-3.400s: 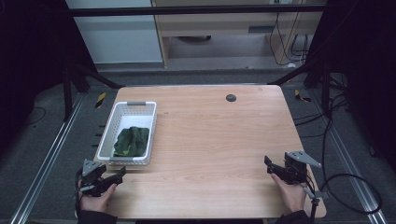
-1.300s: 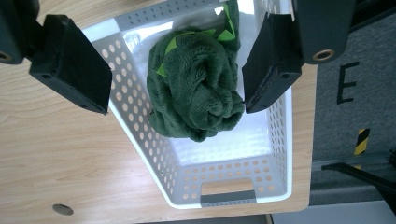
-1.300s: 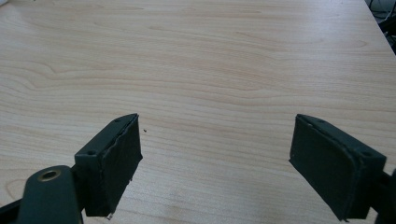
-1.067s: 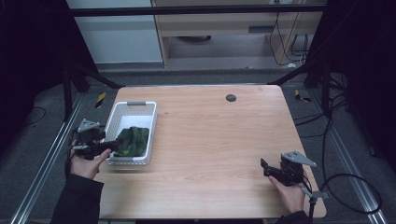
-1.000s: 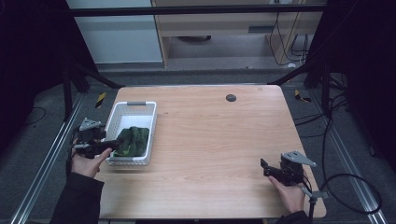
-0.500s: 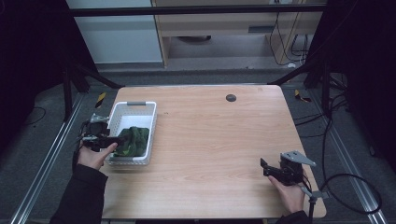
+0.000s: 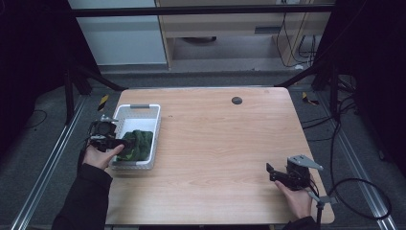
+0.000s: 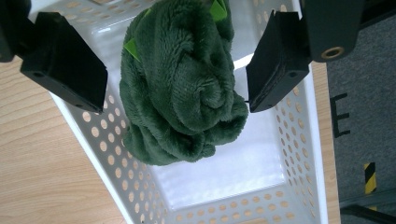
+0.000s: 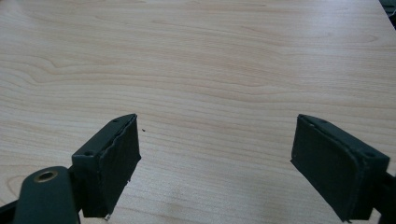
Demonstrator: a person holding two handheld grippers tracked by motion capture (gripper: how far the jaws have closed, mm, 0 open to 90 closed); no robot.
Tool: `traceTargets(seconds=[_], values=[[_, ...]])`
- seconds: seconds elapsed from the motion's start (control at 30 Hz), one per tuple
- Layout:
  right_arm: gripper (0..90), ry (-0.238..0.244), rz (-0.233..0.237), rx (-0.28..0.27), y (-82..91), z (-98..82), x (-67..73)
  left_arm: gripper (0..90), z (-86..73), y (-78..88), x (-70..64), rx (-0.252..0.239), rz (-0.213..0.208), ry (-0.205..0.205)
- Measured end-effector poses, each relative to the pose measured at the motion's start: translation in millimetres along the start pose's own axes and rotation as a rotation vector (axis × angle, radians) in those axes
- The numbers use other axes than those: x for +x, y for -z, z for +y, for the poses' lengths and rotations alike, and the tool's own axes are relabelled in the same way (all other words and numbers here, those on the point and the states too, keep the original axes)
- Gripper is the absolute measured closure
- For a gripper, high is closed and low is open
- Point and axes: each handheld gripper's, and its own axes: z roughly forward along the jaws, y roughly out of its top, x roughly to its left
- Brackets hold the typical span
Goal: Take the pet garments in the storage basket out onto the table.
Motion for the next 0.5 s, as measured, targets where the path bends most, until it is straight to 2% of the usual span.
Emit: traceTargets(seconds=[0.5], values=[[14.6,0.004,0.002,0.012,-1.8,-0.4,0.3,18.5,-0.8,-21.8,2.4,0.085,-0.005,0.012]])
